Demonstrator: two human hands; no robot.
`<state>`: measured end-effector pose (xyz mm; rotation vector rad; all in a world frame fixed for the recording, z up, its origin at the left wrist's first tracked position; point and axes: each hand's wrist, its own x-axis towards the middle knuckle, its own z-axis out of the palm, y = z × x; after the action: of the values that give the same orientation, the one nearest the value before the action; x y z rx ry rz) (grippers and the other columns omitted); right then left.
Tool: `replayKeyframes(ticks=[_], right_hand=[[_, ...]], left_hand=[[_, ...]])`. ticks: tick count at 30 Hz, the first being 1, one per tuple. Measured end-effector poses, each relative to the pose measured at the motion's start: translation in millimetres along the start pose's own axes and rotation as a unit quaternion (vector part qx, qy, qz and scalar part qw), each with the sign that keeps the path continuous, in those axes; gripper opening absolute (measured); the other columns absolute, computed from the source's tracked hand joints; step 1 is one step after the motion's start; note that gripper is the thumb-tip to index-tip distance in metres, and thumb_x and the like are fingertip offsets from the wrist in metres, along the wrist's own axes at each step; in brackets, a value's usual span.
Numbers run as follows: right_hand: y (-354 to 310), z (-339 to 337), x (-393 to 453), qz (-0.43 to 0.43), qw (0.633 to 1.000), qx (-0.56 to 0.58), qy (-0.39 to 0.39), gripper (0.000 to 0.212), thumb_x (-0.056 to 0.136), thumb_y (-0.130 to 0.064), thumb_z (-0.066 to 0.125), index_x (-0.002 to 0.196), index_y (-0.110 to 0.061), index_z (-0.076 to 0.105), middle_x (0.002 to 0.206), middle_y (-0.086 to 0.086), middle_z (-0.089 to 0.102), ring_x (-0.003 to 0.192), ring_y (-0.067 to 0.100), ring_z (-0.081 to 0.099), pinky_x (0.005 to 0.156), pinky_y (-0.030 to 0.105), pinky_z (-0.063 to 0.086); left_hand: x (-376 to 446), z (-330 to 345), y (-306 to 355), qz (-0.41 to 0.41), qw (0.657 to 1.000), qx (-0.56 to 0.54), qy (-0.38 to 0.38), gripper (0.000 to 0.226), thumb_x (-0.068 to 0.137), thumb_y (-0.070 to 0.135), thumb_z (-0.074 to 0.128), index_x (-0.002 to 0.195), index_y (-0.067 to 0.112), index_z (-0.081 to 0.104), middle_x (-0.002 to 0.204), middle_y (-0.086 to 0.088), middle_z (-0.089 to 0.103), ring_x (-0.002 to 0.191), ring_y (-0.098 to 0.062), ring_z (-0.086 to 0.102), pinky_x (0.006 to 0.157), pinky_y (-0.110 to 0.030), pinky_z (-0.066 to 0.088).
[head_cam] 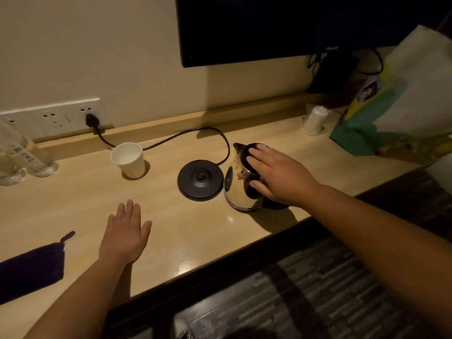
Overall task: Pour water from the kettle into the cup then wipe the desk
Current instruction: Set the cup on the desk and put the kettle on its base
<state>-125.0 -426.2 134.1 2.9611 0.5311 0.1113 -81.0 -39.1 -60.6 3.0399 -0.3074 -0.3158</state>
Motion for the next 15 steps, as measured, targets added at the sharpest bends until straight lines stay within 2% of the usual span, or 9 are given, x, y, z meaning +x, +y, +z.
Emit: replayKeyframes(ticks=[4,7,9,11,15], right_hand=[[10,11,-25,0.097,0.991,0.092,0.028,0.068,0.091,-0.041,0.054,0.146,-0.011,0.028,0.155,0.010,0.028,0.142,0.026,0.022,0.112,0.042,0.026],[8,24,-34,0.171,0.964,0.195,0.054,0.073,0.089,-0.040,0.059,0.147,-0.015,0.023,0.154,0.007,0.029,0.137,0.023,0.030,0.105,0.037,0.032],[4,33,-37,0.209,0.940,0.254,0.086,0.071,0.087,-0.040,0.062,0.144,-0.018,0.027,0.144,0.006,0.038,0.123,0.021,0.044,0.092,0.032,0.042],[-1,41,-39,0.251,0.914,0.302,0.104,0.066,0.086,-0.042,0.063,0.140,-0.020,0.033,0.134,0.005,0.042,0.107,0.018,0.052,0.079,0.028,0.041],[1,52,-35,0.334,0.853,0.378,0.131,0.064,0.083,-0.050,0.062,0.136,-0.021,0.039,0.130,0.003,0.049,0.104,0.012,0.050,0.077,0.027,0.043]], left_hand=[[1,2,-1,0.000,1.000,0.008,0.000,0.076,0.093,0.056,0.006,0.152,0.008,0.010,0.160,-0.011,0.003,0.146,-0.028,-0.002,0.116,-0.046,0.006],[2,1,-2,-0.004,1.000,0.013,0.001,0.076,0.093,0.056,0.006,0.151,0.008,0.011,0.160,-0.012,0.004,0.146,-0.029,0.000,0.116,-0.047,0.007],[1,-1,-1,-0.008,1.000,0.014,0.000,0.076,0.092,0.056,0.005,0.151,0.008,0.011,0.160,-0.012,0.004,0.146,-0.029,-0.001,0.116,-0.047,0.007],[0,-2,0,-0.009,1.000,0.015,-0.003,0.076,0.093,0.056,0.005,0.152,0.009,0.010,0.160,-0.011,0.003,0.146,-0.028,-0.001,0.116,-0.046,0.006],[-2,-5,2,-0.008,1.000,0.013,-0.004,0.073,0.095,0.054,0.007,0.152,0.009,0.008,0.161,-0.010,0.002,0.146,-0.027,-0.003,0.116,-0.044,0.004]])
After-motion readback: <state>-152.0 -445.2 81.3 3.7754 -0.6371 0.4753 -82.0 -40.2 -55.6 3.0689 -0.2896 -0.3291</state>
